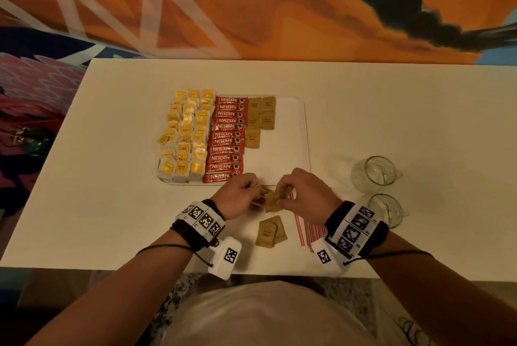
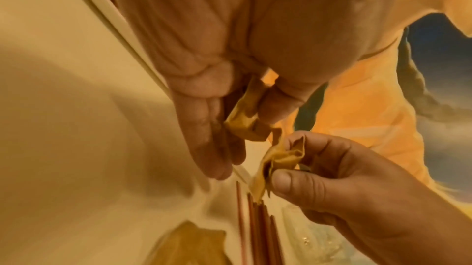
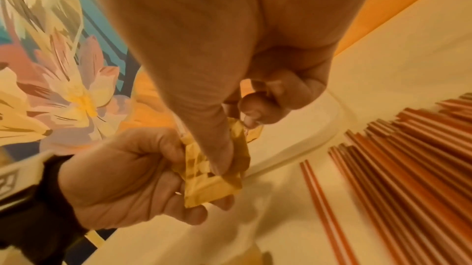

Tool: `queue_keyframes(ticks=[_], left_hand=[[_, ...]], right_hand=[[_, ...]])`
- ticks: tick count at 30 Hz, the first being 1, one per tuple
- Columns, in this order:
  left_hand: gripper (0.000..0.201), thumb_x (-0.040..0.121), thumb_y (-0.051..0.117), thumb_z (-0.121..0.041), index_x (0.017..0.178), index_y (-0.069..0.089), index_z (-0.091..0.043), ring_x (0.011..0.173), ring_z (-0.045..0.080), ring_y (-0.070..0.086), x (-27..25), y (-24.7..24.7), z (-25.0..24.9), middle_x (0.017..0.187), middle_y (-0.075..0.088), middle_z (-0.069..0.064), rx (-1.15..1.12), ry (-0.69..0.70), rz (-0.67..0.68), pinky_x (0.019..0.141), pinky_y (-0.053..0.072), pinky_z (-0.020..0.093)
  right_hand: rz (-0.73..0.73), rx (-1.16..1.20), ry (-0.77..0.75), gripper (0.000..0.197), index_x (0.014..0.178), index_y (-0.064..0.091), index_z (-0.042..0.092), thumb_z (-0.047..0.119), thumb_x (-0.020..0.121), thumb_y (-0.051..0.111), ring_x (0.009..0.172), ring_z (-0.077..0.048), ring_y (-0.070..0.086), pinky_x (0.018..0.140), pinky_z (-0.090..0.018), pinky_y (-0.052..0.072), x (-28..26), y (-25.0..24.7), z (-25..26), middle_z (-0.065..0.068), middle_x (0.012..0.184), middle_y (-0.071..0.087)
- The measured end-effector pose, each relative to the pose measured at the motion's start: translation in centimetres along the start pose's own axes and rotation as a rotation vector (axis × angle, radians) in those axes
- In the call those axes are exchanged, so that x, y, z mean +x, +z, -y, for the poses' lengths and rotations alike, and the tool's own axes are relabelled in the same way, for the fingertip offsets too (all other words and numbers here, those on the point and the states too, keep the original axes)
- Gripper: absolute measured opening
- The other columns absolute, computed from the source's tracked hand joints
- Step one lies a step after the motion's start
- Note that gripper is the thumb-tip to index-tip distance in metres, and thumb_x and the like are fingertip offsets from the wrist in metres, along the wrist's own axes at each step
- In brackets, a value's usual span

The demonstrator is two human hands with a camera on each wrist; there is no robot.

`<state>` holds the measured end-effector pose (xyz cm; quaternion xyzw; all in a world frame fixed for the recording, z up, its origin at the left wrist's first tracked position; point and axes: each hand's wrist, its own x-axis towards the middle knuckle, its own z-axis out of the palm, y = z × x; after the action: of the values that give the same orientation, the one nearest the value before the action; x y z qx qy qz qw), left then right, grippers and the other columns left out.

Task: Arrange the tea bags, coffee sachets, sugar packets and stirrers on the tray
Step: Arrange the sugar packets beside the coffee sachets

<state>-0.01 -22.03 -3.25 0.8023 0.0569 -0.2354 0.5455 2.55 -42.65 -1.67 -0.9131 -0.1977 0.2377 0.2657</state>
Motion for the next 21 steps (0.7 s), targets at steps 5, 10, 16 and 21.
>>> queue_keyframes(ticks=[5,10,16,21], left_hand=[[0.016,0.067,0.056,-0.006,0.069,0.046,-0.017,0.07,0.026,0.051,-0.7,0.1,-1.5,0.071,0.05,0.009,-0.379,-0.152,0.091,0.074,0.047,0.051],[0.022,0.082,0.071,-0.011,0.082,0.049,-0.014,0.078,0.031,0.058,-1.4,-0.1,-1.5,0.079,0.054,0.016,-0.334,-0.102,0.124,0.077,0.054,0.052],[0.021,0.08,0.072,-0.021,0.081,0.052,-0.017,0.072,0.036,0.061,-2.0,-0.4,-0.7,0.084,0.063,0.025,-0.236,-0.099,0.036,0.067,0.048,0.049],[0.018,0.097,0.049,0.003,0.087,0.043,-0.011,0.069,0.027,0.07,-2.4,-0.8,-0.1,0.095,0.073,0.018,-0.359,-0.123,0.041,0.055,0.052,0.033]], right_hand=[[0.009,0.003,-0.046,0.024,0.103,0.066,0.027,0.037,0.083,0.077,0.089,-0.013,0.057,0.08,-0.037,0.051,0.3,0.1,1.3,0.007,0.096,0.059],[0.01,0.007,-0.052,0.026,0.097,0.061,0.028,0.043,0.083,0.076,0.077,-0.013,0.06,0.07,-0.04,0.054,0.0,0.3,1.9,0.011,0.083,0.062],[0.023,-0.015,0.005,0.042,0.108,0.054,0.029,0.055,0.082,0.073,0.068,-0.007,0.057,0.06,-0.031,0.045,-0.5,0.4,1.8,0.01,0.074,0.06],[0.167,-0.245,-0.011,0.055,0.12,0.057,0.027,0.068,0.083,0.063,0.09,-0.015,0.061,0.071,-0.032,0.046,-1.4,1.7,1.5,0.007,0.102,0.065]])
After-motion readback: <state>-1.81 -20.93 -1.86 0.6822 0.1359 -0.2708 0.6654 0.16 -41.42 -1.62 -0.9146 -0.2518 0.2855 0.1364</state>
